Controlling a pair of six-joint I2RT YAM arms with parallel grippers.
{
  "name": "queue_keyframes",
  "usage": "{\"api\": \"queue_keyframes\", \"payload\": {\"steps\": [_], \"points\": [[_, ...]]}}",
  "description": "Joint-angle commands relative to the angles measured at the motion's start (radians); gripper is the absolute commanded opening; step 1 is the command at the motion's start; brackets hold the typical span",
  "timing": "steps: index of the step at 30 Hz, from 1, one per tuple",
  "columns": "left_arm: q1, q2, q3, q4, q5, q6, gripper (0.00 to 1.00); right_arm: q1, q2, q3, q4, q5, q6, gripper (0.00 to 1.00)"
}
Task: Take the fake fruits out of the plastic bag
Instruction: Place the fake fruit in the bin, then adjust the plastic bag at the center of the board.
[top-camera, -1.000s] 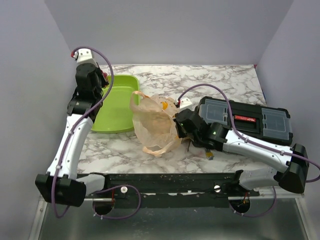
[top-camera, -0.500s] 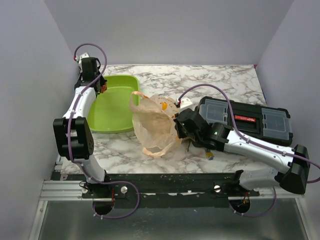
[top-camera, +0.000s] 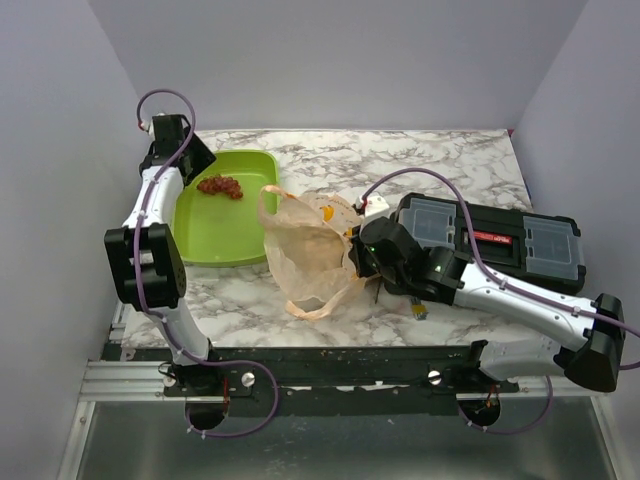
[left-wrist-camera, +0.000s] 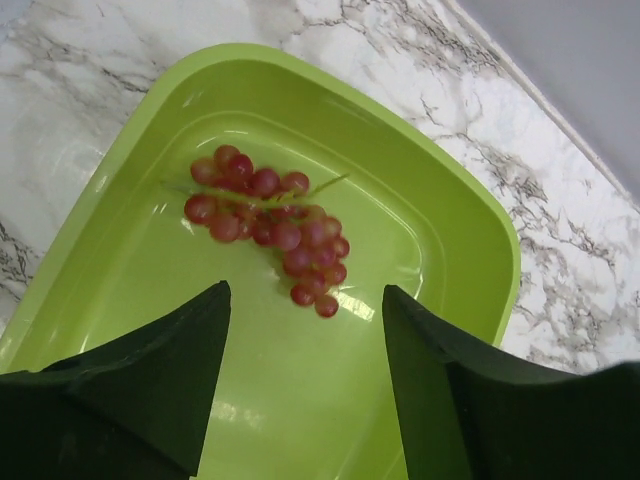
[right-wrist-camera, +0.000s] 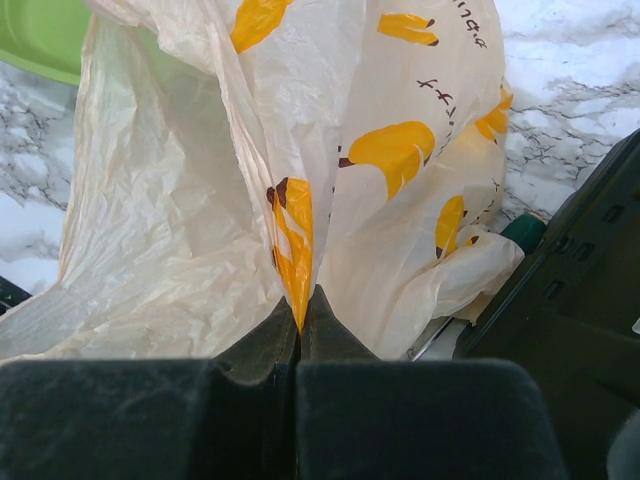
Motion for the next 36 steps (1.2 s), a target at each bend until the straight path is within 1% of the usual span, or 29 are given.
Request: {"api": "queue_keyframes", "payload": {"steps": [1,3,5,11,13,14,17,21,24,28,30,32,34,36], "points": [[0.000,-0.117,-0.050,-0.023,0.063,-0.083,0.65,-0.005,-0.029,-0.015,0.019,-0.019,0.009,0.01],[0.001,-0.178,-0.089,-0.014,0.097,-0.108,0.65,-0.005,-0.029,-0.017,0.023,-0.019,0.006,0.01],[-0.001,-0.272,-0.169,0.034,0.161,-0.151,0.65,-0.005,-0.026,-0.025,0.033,-0.014,0.000,0.01],[-0.041,-0.545,-0.565,0.236,0.304,-0.283,0.66,-0.005,-0.003,-0.022,0.018,-0.008,-0.019,0.01],[-0.069,-0.616,-0.662,0.269,0.334,-0.285,0.67,-0.005,-0.007,-0.018,0.009,0.002,-0.018,0.01],[-0.095,-0.641,-0.691,0.272,0.336,-0.247,0.67,-0.006,-0.011,-0.015,0.005,0.003,-0.019,0.01],[-0.184,-0.694,-0.741,0.184,0.332,-0.149,0.68,-0.006,-0.031,-0.012,0.004,0.017,-0.029,0.01],[-0.270,-0.815,-0.871,0.180,0.319,-0.136,0.68,-0.006,-0.050,-0.011,-0.002,0.048,-0.040,0.01],[-0.302,-0.915,-0.945,0.134,0.282,-0.136,0.71,-0.005,-0.058,-0.016,-0.004,0.059,-0.042,0.01],[-0.315,-1.034,-1.013,0.043,0.278,-0.105,0.72,-0.006,-0.060,-0.022,-0.012,0.074,-0.044,0.01],[-0.316,-1.105,-1.043,0.013,0.330,-0.087,0.72,-0.006,-0.061,-0.024,-0.017,0.084,-0.043,0.01],[-0.317,-1.167,-1.061,-0.011,0.424,-0.077,0.72,-0.006,-0.064,-0.028,-0.018,0.090,-0.047,0.01],[-0.317,-1.236,-1.081,-0.036,0.487,-0.099,0.72,-0.006,-0.062,-0.027,-0.018,0.098,-0.053,0.01],[-0.317,-1.311,-1.110,-0.032,0.515,-0.140,0.72,-0.006,-0.057,-0.024,-0.018,0.104,-0.060,0.01]]}}
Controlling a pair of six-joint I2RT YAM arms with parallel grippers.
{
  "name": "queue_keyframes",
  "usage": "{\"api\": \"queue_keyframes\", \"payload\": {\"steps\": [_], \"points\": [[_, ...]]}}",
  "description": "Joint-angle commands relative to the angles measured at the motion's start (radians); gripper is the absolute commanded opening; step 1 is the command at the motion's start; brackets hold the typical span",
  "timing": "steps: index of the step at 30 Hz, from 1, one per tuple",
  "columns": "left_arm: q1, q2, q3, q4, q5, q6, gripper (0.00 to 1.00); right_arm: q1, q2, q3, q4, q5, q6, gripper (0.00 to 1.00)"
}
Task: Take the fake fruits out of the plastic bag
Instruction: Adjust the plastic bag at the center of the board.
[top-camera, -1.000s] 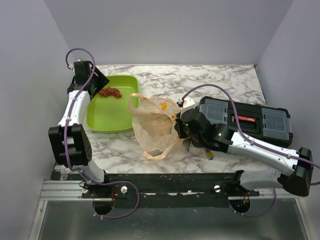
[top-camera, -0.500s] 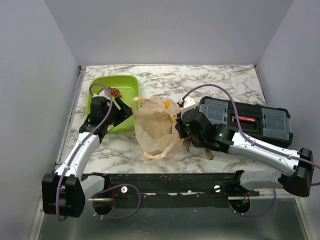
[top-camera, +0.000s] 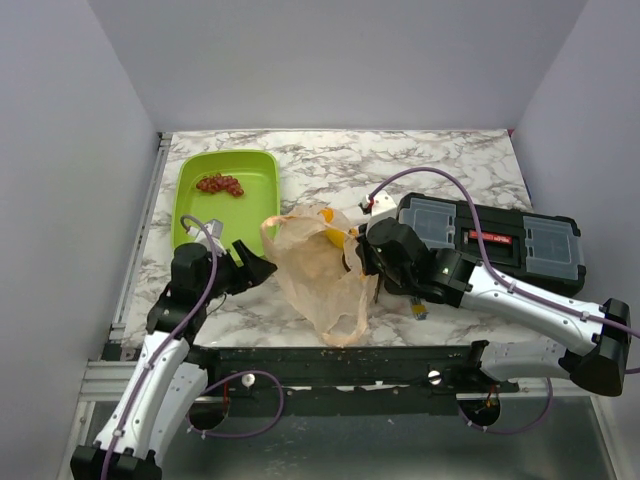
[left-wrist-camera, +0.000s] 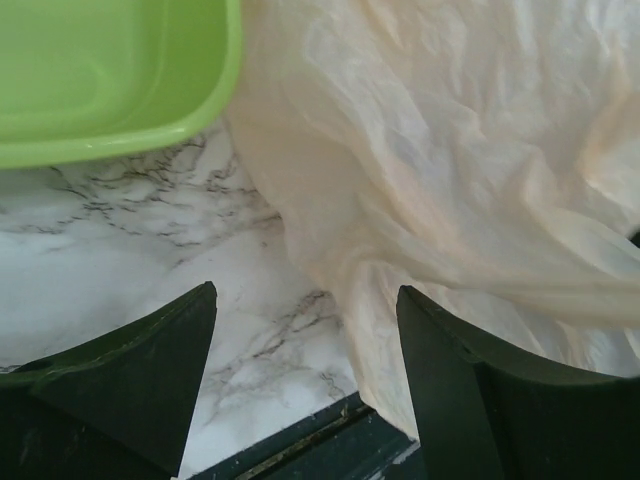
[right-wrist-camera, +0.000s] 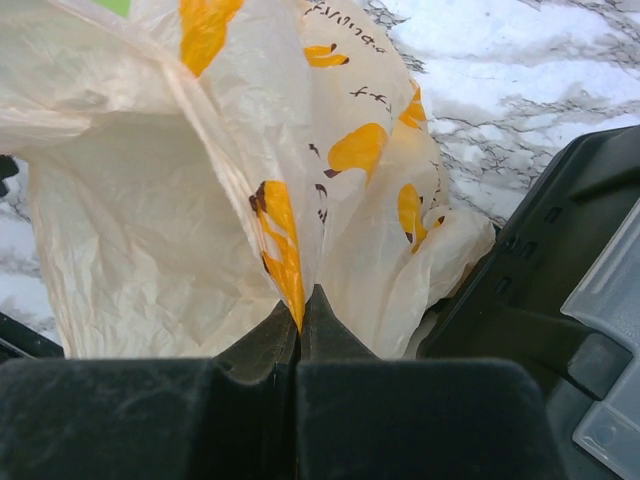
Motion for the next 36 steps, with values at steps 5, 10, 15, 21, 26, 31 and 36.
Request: {"api": "queue_keyframes", "payload": {"steps": [5,10,15,21,26,31,36], "points": [[-0.004,-0.320,-0.035,-0.108,0.096,-0.039,0.74,-0.007,-0.002,0.000,-0.022,0.044,-0.033,0.01],[-0.004,-0.428,-0.057,-0.087,0.177,0.031,0.76,-0.007,0.000,0.006,-0.034,0.045,-0.031,0.01],[-0.019,-0.443,-0.147,0.107,0.367,-0.074,0.78,-0.007,-0.001,0.010,-0.027,0.007,-0.011,0.01],[-0.176,-0.425,-0.170,0.220,0.296,-0.096,0.77,-0.007,0.025,0.029,-0.059,0.010,-0.003,0.03],[-0.300,-0.405,-0.169,0.271,0.204,-0.064,0.77,-0.007,0.040,0.126,-0.085,-0.020,0.001,0.03],[-0.360,-0.362,-0.140,0.340,0.149,-0.049,0.77,-0.006,0.090,0.240,-0.048,-0.084,-0.023,0.03],[-0.368,-0.305,-0.045,0.228,0.086,0.055,0.76,-0.006,0.189,0.359,-0.032,-0.200,-0.038,0.02]]}}
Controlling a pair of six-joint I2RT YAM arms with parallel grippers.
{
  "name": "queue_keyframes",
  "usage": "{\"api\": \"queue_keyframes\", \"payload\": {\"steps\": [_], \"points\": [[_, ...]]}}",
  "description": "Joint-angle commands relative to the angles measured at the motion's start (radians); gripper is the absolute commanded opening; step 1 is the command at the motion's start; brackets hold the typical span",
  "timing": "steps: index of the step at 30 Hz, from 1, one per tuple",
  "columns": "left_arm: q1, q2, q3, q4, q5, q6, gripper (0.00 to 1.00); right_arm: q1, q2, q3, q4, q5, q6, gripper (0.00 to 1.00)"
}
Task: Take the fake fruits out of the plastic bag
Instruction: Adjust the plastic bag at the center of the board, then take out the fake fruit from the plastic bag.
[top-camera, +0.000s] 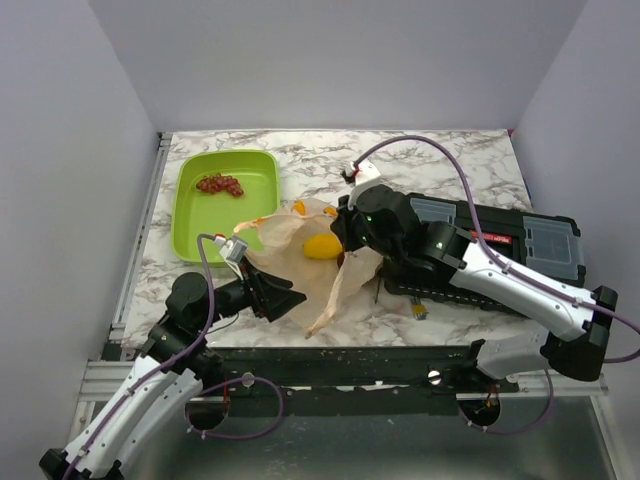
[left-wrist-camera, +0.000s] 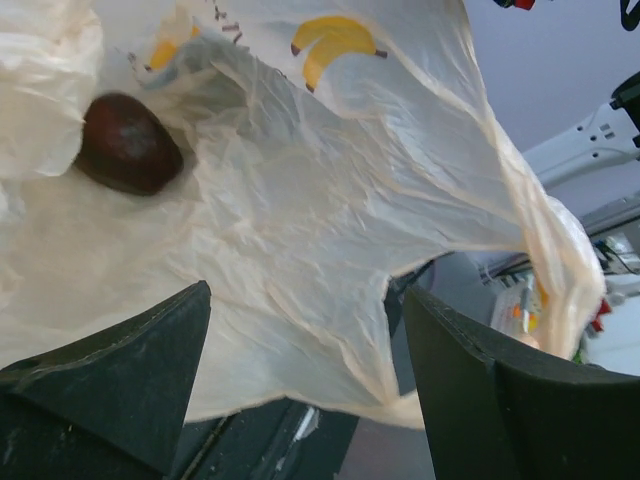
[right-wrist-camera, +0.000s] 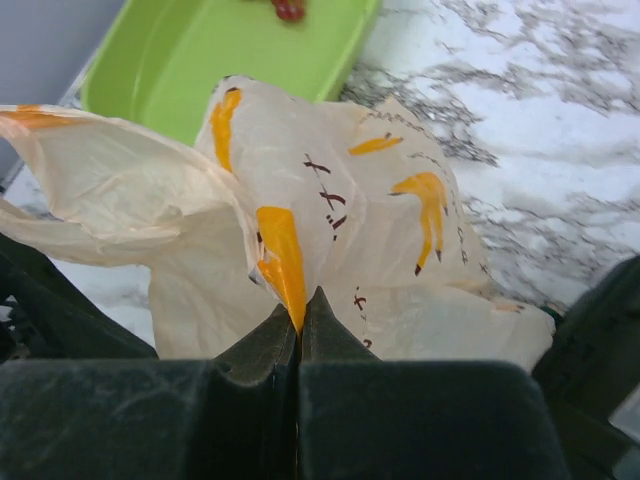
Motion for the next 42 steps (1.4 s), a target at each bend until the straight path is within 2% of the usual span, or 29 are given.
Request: {"api": "queue_keyframes", "payload": {"steps": [1,5,12,19,21,27,30,33,35,38,40,42], "points": [[-0.007,0.025,0.112,-0.083,-0.126,0.126,0.76,-0.005,0.099,0.117,0.014,-0.145,-0.020,0.01],[-0.007,0.003,0.104,-0.165,-0.206,0.124,0.74,-0.005,0.120,0.136,0.030,-0.193,-0.015,0.01],[-0.011,0.021,-0.052,0.022,-0.089,-0.041,0.68,-0.004,0.065,-0.018,0.030,-0.166,0.019,0.01],[-0.096,0.114,-0.032,0.044,-0.176,-0.013,0.68,-0.005,-0.035,-0.165,0.023,-0.195,0.047,0.02],[-0.143,0.160,-0.006,0.041,-0.220,0.008,0.68,-0.005,-0.057,-0.182,0.003,-0.184,0.048,0.09],[-0.229,0.213,0.037,0.066,-0.340,0.018,0.68,-0.004,-0.058,-0.183,-0.117,-0.130,0.060,0.53],[-0.247,0.205,0.045,0.090,-0.354,0.035,0.68,-0.004,-0.056,-0.202,-0.144,-0.136,0.066,0.63],[-0.277,0.229,0.079,0.113,-0.360,0.089,0.68,-0.005,-0.063,-0.223,-0.141,-0.143,0.073,0.63],[-0.334,0.246,0.108,0.116,-0.392,0.150,0.68,-0.004,-0.070,-0.228,-0.135,-0.158,0.071,0.59],[-0.423,0.248,0.125,0.118,-0.519,0.258,0.68,-0.004,-0.083,-0.222,-0.121,-0.177,0.068,0.38],[-0.438,0.246,0.112,0.129,-0.595,0.300,0.67,-0.004,-0.090,-0.219,-0.118,-0.177,0.067,0.24],[-0.438,0.260,0.084,0.174,-0.622,0.340,0.66,-0.005,-0.098,-0.218,-0.115,-0.170,0.066,0.16]]}}
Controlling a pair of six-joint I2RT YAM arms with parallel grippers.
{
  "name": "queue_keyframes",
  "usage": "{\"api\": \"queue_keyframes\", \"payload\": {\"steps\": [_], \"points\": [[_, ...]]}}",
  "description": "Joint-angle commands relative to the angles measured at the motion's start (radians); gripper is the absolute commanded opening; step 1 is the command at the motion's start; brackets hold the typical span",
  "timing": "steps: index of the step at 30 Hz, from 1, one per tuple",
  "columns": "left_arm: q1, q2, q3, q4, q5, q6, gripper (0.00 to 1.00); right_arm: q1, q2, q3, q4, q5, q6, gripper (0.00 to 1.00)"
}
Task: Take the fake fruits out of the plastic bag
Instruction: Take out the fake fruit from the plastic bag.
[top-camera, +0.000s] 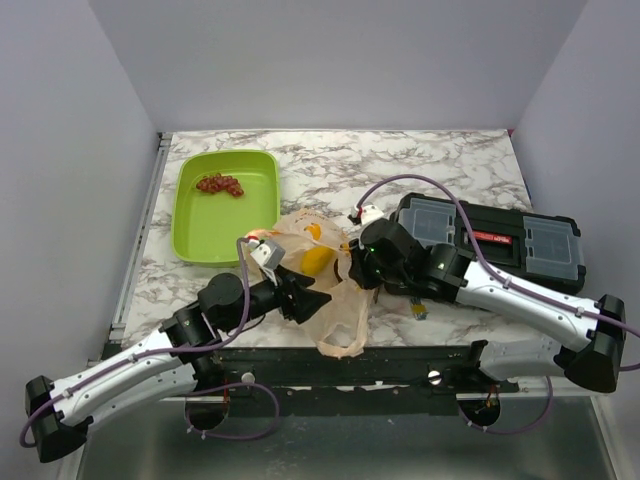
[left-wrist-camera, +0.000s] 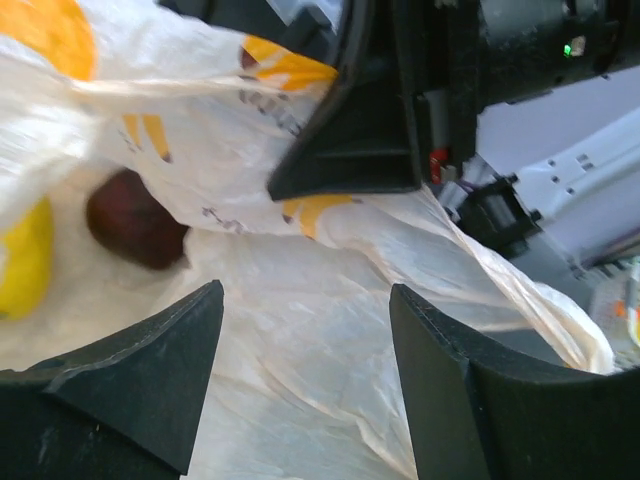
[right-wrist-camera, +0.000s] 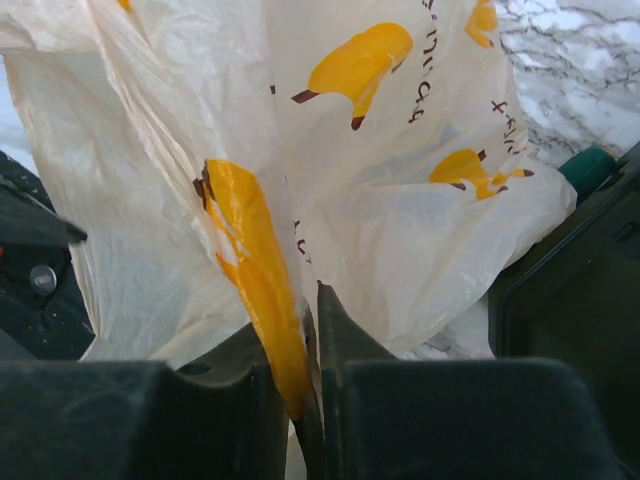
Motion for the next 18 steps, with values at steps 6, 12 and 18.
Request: {"api": "queue_keyframes", "payload": {"steps": [6,12,18], "points": [[-0.015,0.156,-0.068,0.223,-0.277,0.218,0.67,-0.002,-0.030,0.004,0.019,-0.006,-0.001,0.04],[-0.015,0.301,-0.103,0.354,-0.475,0.231,0.71,-0.002,-0.033,0.001,0.036,-0.007,0.000,0.02],[-0.007,0.456,-0.017,0.338,-0.459,0.260,0.73,-0.001,-0.028,-0.003,0.033,-0.011,-0.008,0.01]]}}
